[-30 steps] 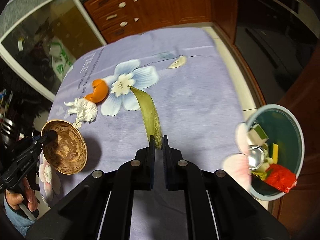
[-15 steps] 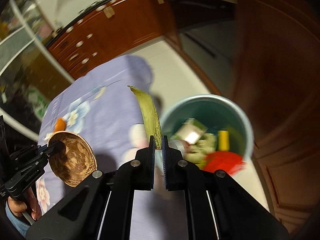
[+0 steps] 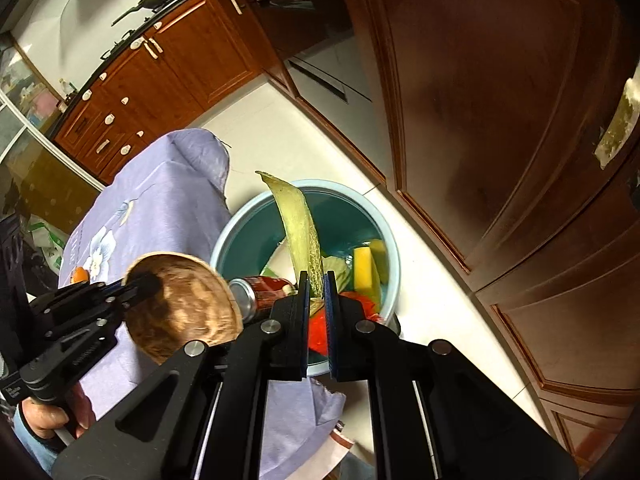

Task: Collect trash
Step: 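Carry the shell and peel over the teal bin and open the left gripper, then open the right gripper over the bin to drop the green peel strip, then move the left gripper toward the white tissue while the right approaches the orange peel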

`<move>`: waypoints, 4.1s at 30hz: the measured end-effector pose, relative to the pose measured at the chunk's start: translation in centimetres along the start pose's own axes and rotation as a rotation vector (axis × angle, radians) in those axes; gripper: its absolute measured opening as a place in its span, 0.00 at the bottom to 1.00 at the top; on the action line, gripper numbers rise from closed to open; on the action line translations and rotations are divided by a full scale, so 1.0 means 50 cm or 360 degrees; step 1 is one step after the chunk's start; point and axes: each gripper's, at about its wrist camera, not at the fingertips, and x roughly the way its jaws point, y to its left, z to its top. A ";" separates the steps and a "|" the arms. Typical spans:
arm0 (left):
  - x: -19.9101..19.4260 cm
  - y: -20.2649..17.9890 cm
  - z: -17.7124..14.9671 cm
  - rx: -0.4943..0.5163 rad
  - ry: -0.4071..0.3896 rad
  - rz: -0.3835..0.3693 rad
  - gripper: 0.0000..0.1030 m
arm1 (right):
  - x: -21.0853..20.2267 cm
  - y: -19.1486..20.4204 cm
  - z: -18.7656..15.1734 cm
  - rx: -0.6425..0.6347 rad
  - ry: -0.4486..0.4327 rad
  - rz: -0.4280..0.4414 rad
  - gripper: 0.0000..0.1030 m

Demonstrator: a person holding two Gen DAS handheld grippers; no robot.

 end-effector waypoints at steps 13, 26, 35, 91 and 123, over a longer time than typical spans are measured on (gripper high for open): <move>0.068 0.000 0.010 -0.0041 0.0047 0.0002 0.53 | 0.034 -0.009 0.016 -0.0004 0.0056 -0.0036 0.07; -0.005 0.064 -0.012 -0.0189 -0.0048 0.0055 0.85 | 0.103 0.033 0.001 -0.0026 0.0199 0.0016 0.14; -0.039 0.082 -0.033 -0.0216 -0.0077 0.0062 0.91 | 0.074 0.036 0.003 0.0051 0.0122 -0.0046 0.73; -0.284 0.685 -0.439 -0.1163 -0.0225 0.0307 0.95 | 0.202 0.682 -0.087 -0.0611 0.0357 0.0082 0.76; -0.189 0.724 -0.375 -0.1001 -0.0209 0.0366 0.49 | 0.304 0.742 -0.057 -0.0626 0.0449 0.0092 0.76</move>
